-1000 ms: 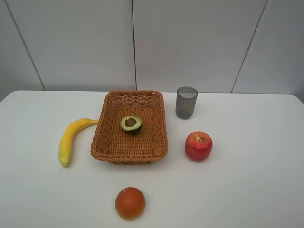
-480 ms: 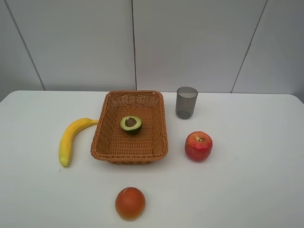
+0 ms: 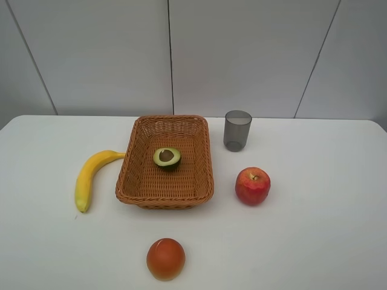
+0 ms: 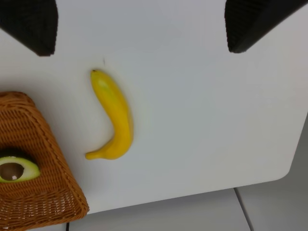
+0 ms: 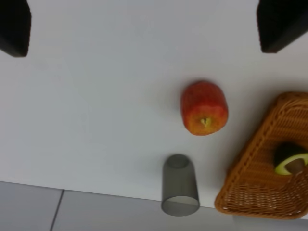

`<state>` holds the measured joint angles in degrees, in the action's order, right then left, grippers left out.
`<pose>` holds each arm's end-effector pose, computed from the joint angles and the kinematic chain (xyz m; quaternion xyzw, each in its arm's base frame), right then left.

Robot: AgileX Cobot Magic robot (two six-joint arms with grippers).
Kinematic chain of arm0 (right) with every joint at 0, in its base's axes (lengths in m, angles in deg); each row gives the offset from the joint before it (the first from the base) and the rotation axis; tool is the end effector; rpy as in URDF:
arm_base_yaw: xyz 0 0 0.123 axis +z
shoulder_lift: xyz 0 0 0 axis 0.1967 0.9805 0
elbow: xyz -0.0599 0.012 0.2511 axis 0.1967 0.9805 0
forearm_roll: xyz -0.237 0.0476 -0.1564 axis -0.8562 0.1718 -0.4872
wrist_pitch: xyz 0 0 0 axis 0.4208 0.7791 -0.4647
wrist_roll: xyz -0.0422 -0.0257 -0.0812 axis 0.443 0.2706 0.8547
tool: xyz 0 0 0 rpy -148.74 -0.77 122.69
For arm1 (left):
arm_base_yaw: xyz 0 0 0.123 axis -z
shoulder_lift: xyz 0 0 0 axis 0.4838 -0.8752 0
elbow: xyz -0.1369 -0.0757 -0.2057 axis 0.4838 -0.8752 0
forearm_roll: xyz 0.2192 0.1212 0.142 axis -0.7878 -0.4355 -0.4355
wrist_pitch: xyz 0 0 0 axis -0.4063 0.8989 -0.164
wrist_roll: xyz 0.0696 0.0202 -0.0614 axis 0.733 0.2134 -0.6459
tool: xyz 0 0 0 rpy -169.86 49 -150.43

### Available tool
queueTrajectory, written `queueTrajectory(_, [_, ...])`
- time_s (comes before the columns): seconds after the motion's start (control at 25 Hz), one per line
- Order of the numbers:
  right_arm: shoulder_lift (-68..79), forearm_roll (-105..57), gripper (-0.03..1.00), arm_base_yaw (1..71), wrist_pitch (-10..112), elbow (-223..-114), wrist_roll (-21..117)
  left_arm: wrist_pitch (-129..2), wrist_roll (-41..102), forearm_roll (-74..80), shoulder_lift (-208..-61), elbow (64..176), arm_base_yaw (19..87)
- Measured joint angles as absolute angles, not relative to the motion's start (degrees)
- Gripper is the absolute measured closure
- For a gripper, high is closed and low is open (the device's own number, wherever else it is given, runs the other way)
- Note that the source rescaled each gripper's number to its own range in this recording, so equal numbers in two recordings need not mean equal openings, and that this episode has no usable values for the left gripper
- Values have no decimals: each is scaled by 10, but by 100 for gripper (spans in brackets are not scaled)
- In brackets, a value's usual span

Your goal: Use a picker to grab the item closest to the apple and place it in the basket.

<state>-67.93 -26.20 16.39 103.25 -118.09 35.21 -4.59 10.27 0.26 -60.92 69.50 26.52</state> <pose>0.0521 0.0133 0.2993 -0.1162 0.8417 0.0280 0.5266 0.0542 -0.0135 0.2939 0.0916 0.8490 -0.0196 0.5201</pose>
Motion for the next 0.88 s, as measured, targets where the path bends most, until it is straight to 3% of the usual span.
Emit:
queueTrajectory(0.2, [-679, -262, -3, 108, 1033, -1181, 354, -46, 103, 3, -609, 695, 265])
queueTrajectory(0.88, [-679, -261, -3, 104, 1033, -1181, 354, -46, 103, 3, -609, 695, 265])
